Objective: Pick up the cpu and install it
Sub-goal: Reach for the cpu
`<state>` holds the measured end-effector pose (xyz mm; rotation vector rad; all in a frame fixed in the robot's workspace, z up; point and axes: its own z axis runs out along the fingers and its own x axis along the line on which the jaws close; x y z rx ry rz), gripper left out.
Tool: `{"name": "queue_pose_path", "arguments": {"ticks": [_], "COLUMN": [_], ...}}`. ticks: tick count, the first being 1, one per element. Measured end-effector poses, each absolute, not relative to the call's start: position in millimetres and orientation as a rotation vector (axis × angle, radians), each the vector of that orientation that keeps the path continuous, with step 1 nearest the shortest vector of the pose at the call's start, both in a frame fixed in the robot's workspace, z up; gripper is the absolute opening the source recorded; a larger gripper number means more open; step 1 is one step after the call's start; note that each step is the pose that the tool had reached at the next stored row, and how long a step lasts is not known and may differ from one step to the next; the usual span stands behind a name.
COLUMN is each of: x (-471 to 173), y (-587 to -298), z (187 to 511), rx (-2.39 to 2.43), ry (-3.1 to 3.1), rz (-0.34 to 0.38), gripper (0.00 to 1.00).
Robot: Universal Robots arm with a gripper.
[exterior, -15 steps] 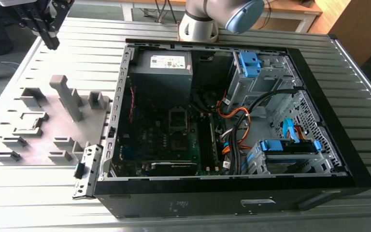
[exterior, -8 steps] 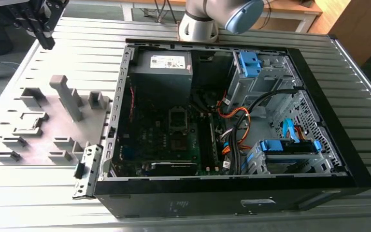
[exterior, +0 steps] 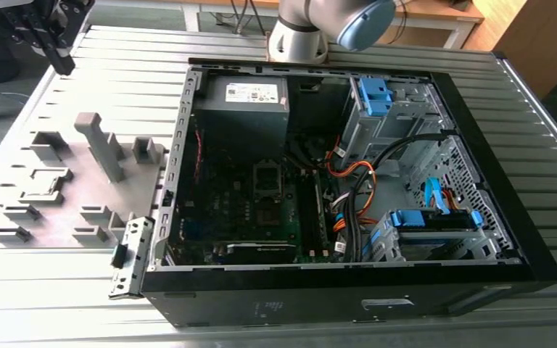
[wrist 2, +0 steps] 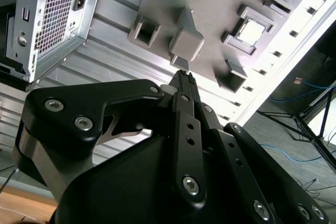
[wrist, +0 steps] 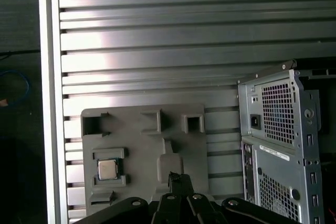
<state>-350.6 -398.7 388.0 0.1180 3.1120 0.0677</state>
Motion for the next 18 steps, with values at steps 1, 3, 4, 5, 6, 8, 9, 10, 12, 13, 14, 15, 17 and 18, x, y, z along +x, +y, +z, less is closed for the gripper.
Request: {"name": "queue_pose_path", "arguments": {"ticks": [1,3,4,5,6,8,9,10,12,13,14,15,17,18], "x": [-352.1,-354.8,-356.1,-357.6,-358.9,-361.5,-362.9,-364.3,-367.2,-368.5,-369.9,-371.2,-374.0,-375.6], "y": [-398.7,-398.7,-398.7,-398.7,-398.7,-398.7,-398.7,-398.7,-398.7,-398.7,-398.7,-398.7,-398.7,-398.7], "z": [387.7,387.2,386.8,386.6,386.3,385.7,385.4,385.1,384.3,384.0,383.5,383.1,382.3,381.9], "rx": [0.118,0.118,0.118,0.118,0.118,0.118,0.118,0.118,0.118,0.118,0.118,0.118,0.118,0.118], "ry": [3.112,3.112,3.112,3.112,3.112,3.112,3.112,3.112,3.112,3.112,3.112,3.112,3.112,3.112], "rz": [0.068,0.068,0.068,0.068,0.068,0.068,0.068,0.068,0.068,0.068,0.068,0.068,0.068,0.068], "gripper": [0.11,0.11,0.11,0.11,0.11,0.11,0.11,0.11,0.11,0.11,0.11,0.11,0.11,0.11]}}
